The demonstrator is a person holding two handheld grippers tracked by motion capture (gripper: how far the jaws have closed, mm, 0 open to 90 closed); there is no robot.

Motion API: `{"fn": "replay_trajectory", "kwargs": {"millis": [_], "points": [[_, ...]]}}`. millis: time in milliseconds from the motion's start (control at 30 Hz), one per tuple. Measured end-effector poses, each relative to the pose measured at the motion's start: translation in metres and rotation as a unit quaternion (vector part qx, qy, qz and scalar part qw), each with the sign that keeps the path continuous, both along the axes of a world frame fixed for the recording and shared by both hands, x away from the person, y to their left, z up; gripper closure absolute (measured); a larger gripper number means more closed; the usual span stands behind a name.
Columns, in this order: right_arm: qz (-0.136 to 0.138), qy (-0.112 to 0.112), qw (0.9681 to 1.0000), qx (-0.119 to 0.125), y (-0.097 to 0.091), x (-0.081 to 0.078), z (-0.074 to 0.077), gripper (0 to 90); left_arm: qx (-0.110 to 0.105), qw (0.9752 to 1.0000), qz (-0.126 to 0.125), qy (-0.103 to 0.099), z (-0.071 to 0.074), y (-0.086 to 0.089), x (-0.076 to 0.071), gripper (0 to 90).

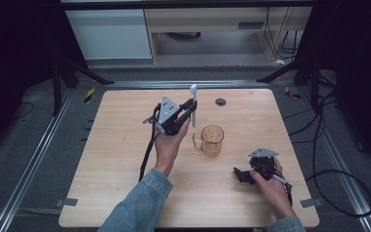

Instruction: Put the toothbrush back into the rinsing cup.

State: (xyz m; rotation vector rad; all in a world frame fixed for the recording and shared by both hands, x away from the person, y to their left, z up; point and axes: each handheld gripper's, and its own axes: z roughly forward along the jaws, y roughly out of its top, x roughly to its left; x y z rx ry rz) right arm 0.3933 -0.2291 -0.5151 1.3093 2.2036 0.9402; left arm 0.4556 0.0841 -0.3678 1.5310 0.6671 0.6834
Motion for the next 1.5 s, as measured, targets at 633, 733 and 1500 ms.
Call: {"fn": "replay_trajectory", "kwargs": {"millis": [633,733,1500], "points": [[0.005,-0.001,1.0000,-0.001,0.000,0.000,0.000,0.7,-0.021,0.9996,-0.005,-0.020,-0.002,-0.007,-0.002,79.4],[0.005,-0.001,1.0000,-0.001,0.000,0.000,0.000,0.7,-0.023,0.9995,-0.006,-0.022,-0.001,-0.007,-0.005,79.4],[0.011,-0.001,0.9999,-0.001,0.000,0.000,0.000,0.7,-0.039,0.9992,-0.008,-0.002,-0.031,-0.002,-0.014,79.4]]}}
